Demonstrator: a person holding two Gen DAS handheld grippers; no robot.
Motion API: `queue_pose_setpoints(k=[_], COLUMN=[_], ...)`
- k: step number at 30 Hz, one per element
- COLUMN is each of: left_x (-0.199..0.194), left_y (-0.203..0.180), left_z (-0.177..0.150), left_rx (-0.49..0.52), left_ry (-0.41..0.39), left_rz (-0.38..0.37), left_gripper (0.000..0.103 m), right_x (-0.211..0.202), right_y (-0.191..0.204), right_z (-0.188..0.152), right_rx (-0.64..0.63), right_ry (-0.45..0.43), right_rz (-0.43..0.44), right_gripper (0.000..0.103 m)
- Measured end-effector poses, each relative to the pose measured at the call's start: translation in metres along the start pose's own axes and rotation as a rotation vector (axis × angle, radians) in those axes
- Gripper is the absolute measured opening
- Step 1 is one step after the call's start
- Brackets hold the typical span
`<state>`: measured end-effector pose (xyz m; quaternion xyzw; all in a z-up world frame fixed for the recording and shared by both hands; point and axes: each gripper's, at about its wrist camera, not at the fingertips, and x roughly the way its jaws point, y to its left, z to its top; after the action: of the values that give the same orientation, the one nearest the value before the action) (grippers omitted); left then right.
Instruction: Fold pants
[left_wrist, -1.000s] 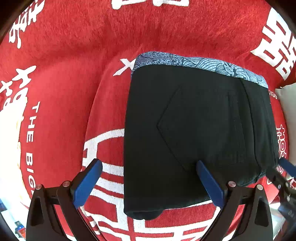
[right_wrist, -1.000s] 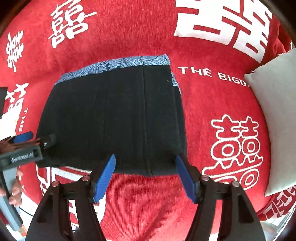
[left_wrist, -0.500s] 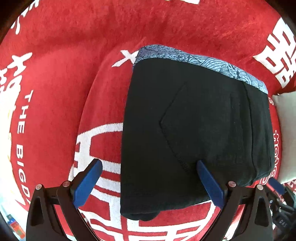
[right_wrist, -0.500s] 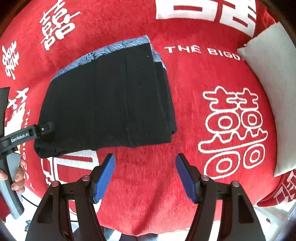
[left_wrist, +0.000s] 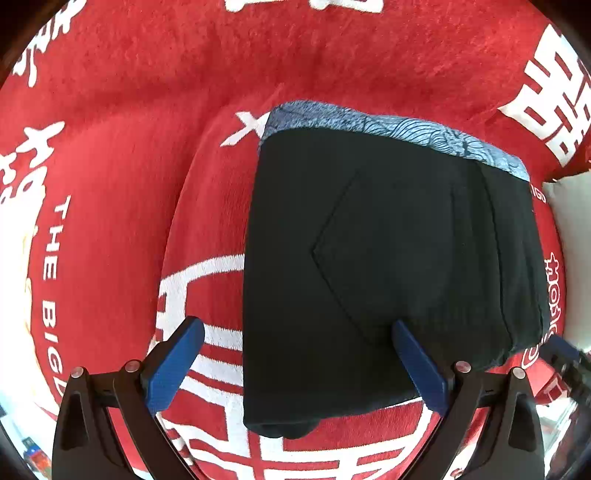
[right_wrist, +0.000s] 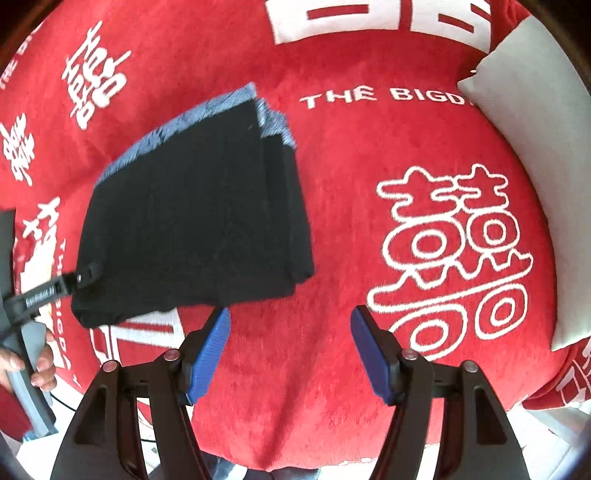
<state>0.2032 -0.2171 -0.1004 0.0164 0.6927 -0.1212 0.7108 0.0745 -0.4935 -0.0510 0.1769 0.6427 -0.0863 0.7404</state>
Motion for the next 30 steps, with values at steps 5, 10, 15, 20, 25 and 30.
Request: queue_pose_setpoints(k=[5, 10, 15, 20, 25, 30], left_x=[-0.014, -0.018, -0.010, 0.006, 0.026, 0.038], left_y=[0.006, 0.015, 0.027, 0.034, 0.032, 0.026], left_z=[0.011, 0.031, 0.052, 0.060, 0.069, 0.075], left_rx=[0.014, 0.024, 0.018, 0.032, 0.057, 0.084], left_ry=[-0.030, -0.052, -0.046, 0.008, 0.060, 0.080], left_rz=[-0.035, -0.060, -0.128, -0.233, -0.256, -0.311], left_gripper=[0.102, 0.102, 0.102, 0.102, 0.102, 0.102], right_x=[0.004, 0.017, 0.030, 0.053, 0.068, 0.081], right_y=[-0.016, -0.026, -0.029, -0.024, -0.023, -0.026], right_z=[0.025, 0.047, 0.066, 0.085, 0.096, 0.105], right_rx=[0.044, 0.081, 0.096, 0.042, 0.016, 0.012], right_ry=[0.005, 0.033, 0.062, 0.123, 0.150, 0.184], right_rz=[0.042, 0.112, 0.233, 0.334, 0.408, 0.486], right_gripper=[0.073, 0.074, 0.074, 0.076, 0.076, 0.076])
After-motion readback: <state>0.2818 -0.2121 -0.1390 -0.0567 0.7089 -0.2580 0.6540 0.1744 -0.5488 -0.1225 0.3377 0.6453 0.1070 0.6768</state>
